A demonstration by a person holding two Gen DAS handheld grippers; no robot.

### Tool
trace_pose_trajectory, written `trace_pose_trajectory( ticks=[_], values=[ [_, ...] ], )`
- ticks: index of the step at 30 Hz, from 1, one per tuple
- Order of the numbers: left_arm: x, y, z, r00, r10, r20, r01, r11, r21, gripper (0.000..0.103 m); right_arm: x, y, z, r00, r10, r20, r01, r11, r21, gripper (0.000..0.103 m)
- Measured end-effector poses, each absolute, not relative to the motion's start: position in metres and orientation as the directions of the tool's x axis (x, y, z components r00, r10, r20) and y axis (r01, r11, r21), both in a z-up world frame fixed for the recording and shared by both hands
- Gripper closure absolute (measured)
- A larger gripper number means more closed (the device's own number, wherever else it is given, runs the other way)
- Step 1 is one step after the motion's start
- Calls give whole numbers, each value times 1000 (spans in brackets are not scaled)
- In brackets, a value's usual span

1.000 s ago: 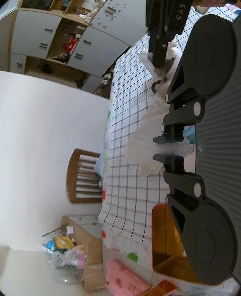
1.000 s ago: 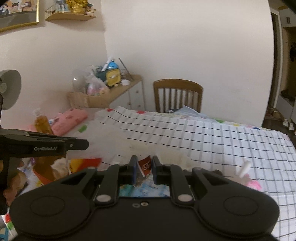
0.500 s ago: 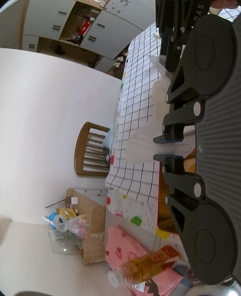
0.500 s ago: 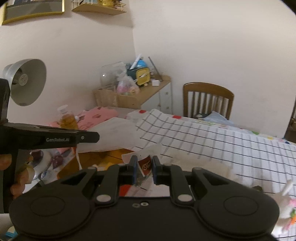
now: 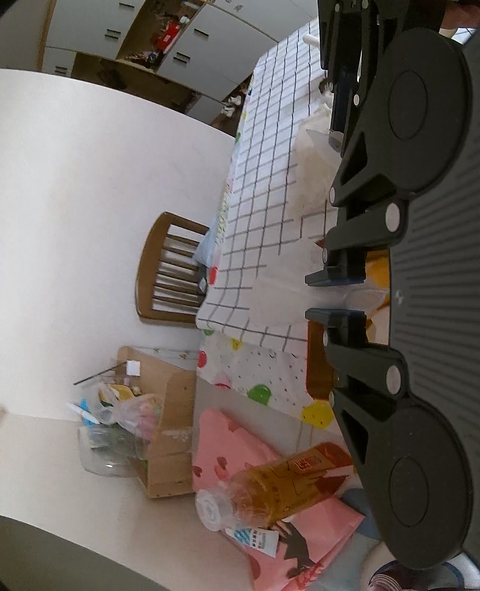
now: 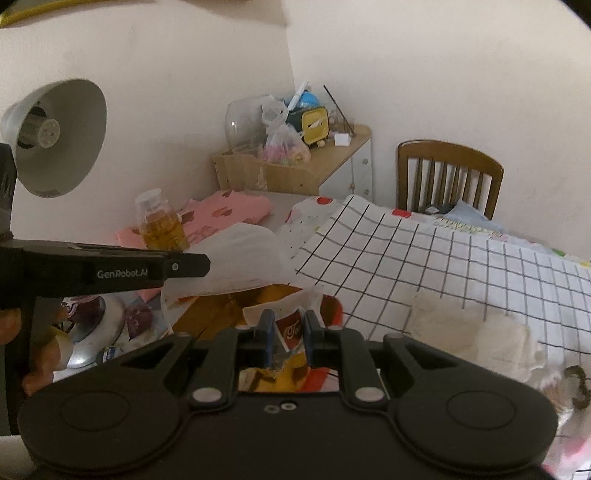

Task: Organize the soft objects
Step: 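Carry the plastic bag with the left gripper while the right gripper carries the tea bag to the tin, then open the left gripper over the tin while the right gripper releases the tea bag inside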

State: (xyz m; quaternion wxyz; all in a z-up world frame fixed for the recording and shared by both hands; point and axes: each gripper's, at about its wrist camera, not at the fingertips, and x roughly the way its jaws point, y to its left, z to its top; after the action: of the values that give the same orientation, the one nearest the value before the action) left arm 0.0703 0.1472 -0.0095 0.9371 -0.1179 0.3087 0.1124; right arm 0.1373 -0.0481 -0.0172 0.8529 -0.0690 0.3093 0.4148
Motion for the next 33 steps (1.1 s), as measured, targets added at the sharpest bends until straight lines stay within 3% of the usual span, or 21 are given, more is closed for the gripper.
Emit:
trace_pose_trajectory(
  ticks=[13,33],
  values=[
    [85,176,-58,695,74,-715,-267,950,-162,91,151,-2,-52,421,609,-672,-743,657,130,88],
    [111,184,-92,607,52,-793,-266,954,-142,91,156,30,-94,365,530,-766,-790,611,47,87]
  ],
)
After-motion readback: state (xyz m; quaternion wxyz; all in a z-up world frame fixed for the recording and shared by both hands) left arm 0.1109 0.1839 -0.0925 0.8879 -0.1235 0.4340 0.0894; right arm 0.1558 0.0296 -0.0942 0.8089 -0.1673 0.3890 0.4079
